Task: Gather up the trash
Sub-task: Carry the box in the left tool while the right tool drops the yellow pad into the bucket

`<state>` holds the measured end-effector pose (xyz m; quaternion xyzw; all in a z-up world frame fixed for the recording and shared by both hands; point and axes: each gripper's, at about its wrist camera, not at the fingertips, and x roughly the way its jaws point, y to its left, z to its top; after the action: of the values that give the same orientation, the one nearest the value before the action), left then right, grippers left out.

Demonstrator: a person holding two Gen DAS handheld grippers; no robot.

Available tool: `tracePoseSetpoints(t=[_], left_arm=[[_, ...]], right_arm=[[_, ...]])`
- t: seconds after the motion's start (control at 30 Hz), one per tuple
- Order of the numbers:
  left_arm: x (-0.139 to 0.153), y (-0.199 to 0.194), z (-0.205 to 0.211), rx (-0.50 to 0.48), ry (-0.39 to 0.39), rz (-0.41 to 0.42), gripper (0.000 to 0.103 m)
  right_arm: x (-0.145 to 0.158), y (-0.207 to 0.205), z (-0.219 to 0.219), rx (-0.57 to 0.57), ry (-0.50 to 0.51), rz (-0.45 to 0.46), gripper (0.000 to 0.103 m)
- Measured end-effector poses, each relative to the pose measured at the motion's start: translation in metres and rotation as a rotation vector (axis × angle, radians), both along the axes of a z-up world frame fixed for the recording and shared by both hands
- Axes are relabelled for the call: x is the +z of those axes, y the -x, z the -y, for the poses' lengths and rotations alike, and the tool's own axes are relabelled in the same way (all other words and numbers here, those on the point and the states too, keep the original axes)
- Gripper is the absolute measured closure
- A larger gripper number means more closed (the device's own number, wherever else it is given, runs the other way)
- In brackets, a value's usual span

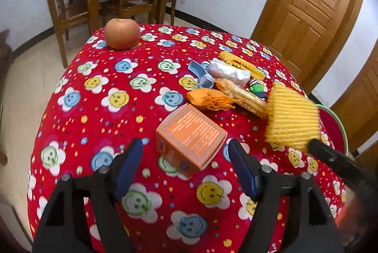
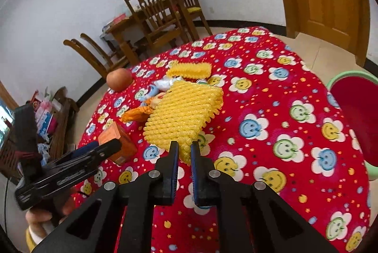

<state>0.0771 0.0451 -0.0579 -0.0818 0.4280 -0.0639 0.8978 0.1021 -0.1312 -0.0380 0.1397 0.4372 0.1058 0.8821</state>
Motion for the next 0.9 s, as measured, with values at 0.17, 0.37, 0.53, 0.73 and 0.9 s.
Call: tracePoseSetpoints(t=[0.17,0.37,0.53,0.73,0.9], left_arm=[[-0.008,-0.013,0.005,-0.024,-0.041,-0.010,0.027],[-0.006,-0.013,0.006,-0.015,-0.024,-0.004,0.038],[0.006,-0.003,0.011,-0.024,-0.001,0.020,0.038],[0.027,0.006,0.037,-0.091,0.010,0.055,0.038],[0.041,0.009,0.068,-0.162,0.026,0.072,0.038]], right_arm=[[0.008,0.008,0.014,-0.031,0.000,0.020,0.093],[0.011,0.014,0.031,-0.072,-0.006,0.026,0.093],[0.014,0.021,0.047,-0.111,-0.008,0.040,0.093],[0.021,0.031,0.073,-0.173,-0.002,0.060,0.093],[0.027,0.040,0.099,-0.242,0.009,0.078,0.093]])
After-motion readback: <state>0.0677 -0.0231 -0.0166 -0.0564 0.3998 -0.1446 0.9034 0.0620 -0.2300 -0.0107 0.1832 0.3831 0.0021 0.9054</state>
